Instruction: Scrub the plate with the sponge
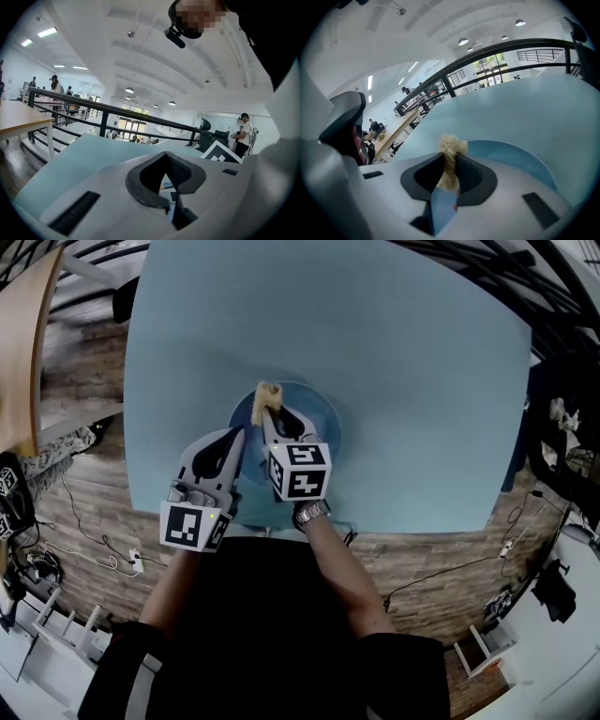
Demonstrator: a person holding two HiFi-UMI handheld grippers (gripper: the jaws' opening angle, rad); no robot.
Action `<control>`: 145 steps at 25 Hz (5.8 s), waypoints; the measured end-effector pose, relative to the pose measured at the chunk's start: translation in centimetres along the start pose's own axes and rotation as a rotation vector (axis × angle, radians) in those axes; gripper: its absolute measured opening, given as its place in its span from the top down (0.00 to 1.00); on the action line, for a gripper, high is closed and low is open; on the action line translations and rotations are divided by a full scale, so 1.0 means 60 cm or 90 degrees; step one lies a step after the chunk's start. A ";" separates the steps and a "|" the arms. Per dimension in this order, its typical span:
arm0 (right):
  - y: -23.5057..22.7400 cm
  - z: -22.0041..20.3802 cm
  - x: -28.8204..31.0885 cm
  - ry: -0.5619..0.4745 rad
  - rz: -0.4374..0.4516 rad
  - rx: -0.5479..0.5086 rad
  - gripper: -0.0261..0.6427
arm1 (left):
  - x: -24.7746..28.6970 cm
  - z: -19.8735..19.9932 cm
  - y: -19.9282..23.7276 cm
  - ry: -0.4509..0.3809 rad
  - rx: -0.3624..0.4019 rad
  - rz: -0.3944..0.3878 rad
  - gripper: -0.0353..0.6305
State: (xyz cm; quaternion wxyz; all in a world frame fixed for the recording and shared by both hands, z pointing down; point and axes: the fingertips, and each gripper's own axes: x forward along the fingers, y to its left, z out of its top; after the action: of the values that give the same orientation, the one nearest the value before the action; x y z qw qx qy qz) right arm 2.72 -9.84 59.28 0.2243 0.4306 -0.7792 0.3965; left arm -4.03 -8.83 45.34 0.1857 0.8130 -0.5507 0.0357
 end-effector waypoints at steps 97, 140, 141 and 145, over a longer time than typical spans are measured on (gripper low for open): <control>0.011 -0.056 -0.012 0.063 -0.011 0.065 0.85 | -0.046 -0.010 0.006 0.004 0.002 0.020 0.94; -0.159 -0.064 -0.143 0.031 -0.164 0.110 0.85 | -0.025 -0.001 -0.074 -0.012 0.011 -0.038 0.94; -0.156 -0.064 -0.145 0.030 -0.164 0.110 0.85 | -0.026 -0.001 -0.073 -0.011 0.010 -0.036 0.94; -0.136 -0.061 -0.147 0.022 -0.153 0.105 0.85 | -0.039 0.002 -0.066 -0.025 0.007 -0.035 0.94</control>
State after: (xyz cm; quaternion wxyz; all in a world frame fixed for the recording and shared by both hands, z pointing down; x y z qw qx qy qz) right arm 14.34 -5.09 58.76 0.2478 0.5306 -0.6828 0.4368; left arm -1.36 -5.53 43.57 0.1714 0.8293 -0.5316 0.0180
